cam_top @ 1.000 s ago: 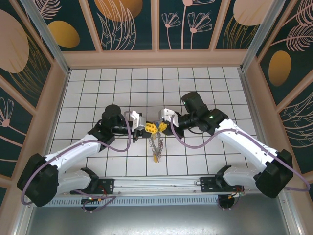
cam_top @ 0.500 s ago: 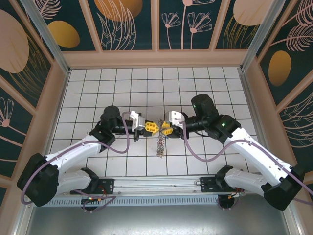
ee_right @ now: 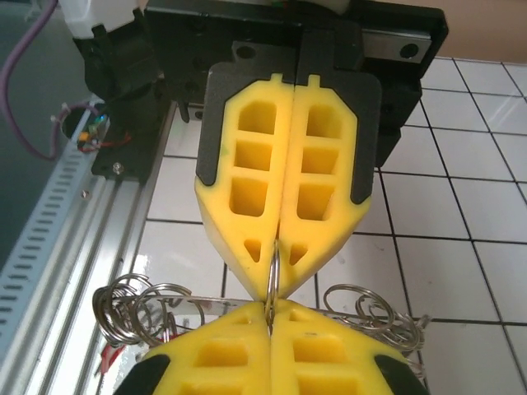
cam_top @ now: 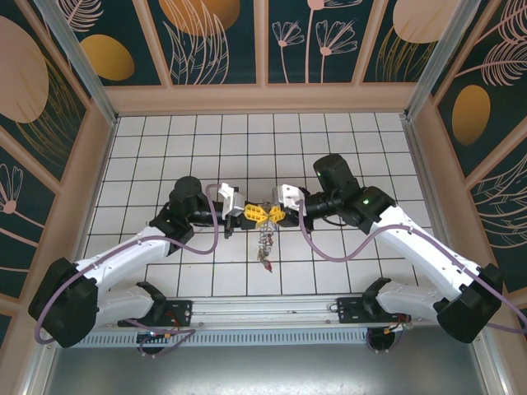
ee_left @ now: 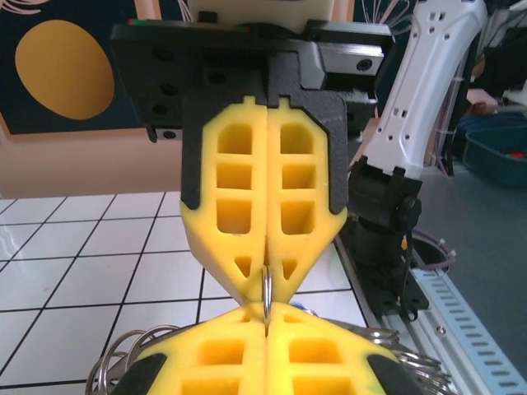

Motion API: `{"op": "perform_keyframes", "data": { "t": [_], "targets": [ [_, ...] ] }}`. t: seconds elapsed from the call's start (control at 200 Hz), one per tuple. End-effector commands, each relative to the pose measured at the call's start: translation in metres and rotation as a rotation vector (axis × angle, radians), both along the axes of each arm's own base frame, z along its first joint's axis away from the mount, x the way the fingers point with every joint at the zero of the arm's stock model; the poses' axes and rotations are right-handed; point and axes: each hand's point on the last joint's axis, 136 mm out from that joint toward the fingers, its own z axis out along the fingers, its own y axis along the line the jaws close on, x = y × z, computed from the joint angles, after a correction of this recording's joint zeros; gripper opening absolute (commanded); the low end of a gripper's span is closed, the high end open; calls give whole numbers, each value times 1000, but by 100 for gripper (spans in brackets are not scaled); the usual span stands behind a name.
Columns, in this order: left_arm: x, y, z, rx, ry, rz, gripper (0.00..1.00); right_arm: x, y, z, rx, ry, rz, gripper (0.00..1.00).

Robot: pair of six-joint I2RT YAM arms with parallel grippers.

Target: Put the keys on the keyring

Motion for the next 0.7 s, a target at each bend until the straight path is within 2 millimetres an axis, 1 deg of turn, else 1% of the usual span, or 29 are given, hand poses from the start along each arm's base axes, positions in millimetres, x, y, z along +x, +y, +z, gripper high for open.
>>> {"op": "perform_keyframes", "data": {
  "t": [0.0, 0.055, 0.105, 0.15, 0.18, 0.235, 0.28, 0.35, 0.42, 0.571, 0.691],
  "targets": [
    [-4, 0, 37, -91, -72, -10, 0, -7, 5, 18, 62, -23, 46, 0],
    [0, 0, 36, -78, -56, 15, 1, -7, 5, 20, 80, -35, 40, 0],
    [0, 2, 34, -51, -77, 27, 6, -5, 4, 22, 92, -42, 21, 0],
    [0, 4, 33, -26, -97, 44, 13, -4, 3, 23, 96, -45, 8, 0],
    [0, 6, 31, -7, -103, 57, 14, -4, 2, 22, 89, -41, 2, 0],
    [-1, 9, 25, 29, -119, 70, 21, -2, 1, 19, 74, -31, -20, 0],
    [-1, 11, 20, 58, -118, 81, 23, 0, 0, 14, 54, -24, -34, 0],
    [2, 12, 15, 91, -93, 101, 25, 3, -1, 8, 22, -18, -54, 0],
    [4, 12, 10, 119, -70, 108, 28, 6, -1, 5, 5, -21, -70, 0],
    [6, 13, -4, 203, -67, 93, 32, 12, 2, 10, 21, -26, -85, 0],
    [11, 12, -6, 223, -72, 108, 32, 12, 6, 10, 27, -16, -68, 0]
  ]
}}
